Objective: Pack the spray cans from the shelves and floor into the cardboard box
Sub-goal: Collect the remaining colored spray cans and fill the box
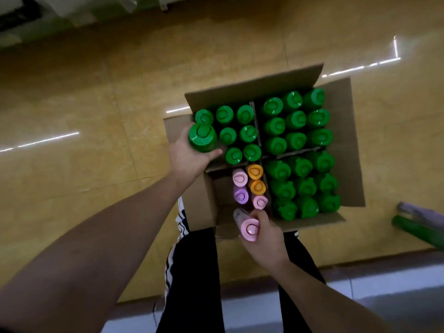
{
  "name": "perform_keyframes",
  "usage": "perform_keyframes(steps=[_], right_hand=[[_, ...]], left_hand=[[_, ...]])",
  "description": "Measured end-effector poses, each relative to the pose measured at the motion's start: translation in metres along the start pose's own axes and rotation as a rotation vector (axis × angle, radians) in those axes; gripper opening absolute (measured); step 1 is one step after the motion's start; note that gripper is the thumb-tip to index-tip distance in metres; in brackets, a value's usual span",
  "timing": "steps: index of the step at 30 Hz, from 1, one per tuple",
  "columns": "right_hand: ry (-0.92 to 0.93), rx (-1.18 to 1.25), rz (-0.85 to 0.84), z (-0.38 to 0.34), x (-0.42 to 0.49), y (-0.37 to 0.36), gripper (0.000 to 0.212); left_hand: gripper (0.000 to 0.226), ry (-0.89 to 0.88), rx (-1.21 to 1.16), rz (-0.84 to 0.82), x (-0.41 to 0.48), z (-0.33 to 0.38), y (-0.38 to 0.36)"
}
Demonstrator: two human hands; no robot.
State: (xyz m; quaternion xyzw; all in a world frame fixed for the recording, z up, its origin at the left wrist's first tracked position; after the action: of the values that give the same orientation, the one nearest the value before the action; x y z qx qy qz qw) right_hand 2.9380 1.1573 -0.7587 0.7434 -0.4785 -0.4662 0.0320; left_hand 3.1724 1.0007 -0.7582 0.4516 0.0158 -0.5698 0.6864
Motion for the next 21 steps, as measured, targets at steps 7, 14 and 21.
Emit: perform_keyframes(steps=[7, 14, 21], right_hand=[[-0.188, -0.054, 0.057, 0.046, 0.023, -0.058, 0.045], [-0.278, -0.337, 0.193, 0.078, 0.064, -0.087, 0.058], [-0.35, -0.372, 0.224, 0.083, 0.071, -0.101, 0.057]], left_hand=[[0.082, -0.012, -0.003, -0.014, 0.032, -0.059, -0.047], [0.076, -0.093, 0.079, 0.056, 0.063, -0.096, -0.092], [0.071, -0.01, -0.024, 0.112, 0.076, -0.109, -0.113]])
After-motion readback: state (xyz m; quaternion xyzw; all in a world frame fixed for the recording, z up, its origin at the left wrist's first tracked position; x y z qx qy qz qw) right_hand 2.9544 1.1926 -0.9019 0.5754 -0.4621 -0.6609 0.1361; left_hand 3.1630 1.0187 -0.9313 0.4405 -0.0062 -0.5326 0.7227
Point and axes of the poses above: each hand's wrist, its own x-axis towards the middle knuckle, its own y-axis out of the back of the hand, z = x × y, the point moved 4 cm from there along x, towards the middle knuckle, and after that the axes turned 3 degrees about -z, right-handed, at the moved point
